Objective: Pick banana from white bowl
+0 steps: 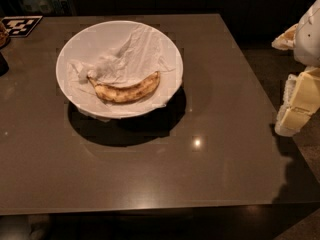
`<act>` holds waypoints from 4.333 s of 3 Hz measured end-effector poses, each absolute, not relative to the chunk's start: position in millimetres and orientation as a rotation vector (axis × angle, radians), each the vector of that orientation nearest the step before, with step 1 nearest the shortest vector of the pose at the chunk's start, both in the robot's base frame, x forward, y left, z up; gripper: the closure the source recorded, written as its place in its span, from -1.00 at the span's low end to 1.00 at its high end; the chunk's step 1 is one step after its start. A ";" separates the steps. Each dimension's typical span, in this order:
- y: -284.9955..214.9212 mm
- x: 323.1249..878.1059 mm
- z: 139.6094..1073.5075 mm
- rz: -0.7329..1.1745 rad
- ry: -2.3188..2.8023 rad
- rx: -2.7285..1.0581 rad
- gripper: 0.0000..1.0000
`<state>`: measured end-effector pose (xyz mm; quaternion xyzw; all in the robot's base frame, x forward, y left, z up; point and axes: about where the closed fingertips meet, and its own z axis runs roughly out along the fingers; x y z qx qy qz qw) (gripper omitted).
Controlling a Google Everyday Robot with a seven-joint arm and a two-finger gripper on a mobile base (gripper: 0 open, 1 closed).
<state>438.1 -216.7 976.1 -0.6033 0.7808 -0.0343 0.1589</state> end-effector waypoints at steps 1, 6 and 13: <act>-216.7 438.1 976.1 -0.098 2.232 -1.725 -1.00; -95.4 523.8 970.1 -0.189 2.172 -1.953 -1.00; 43.1 593.3 886.5 -0.281 2.039 -2.283 -0.40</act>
Offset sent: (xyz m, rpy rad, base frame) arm 0.0250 0.0277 -0.0061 -0.0607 0.1343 -0.1070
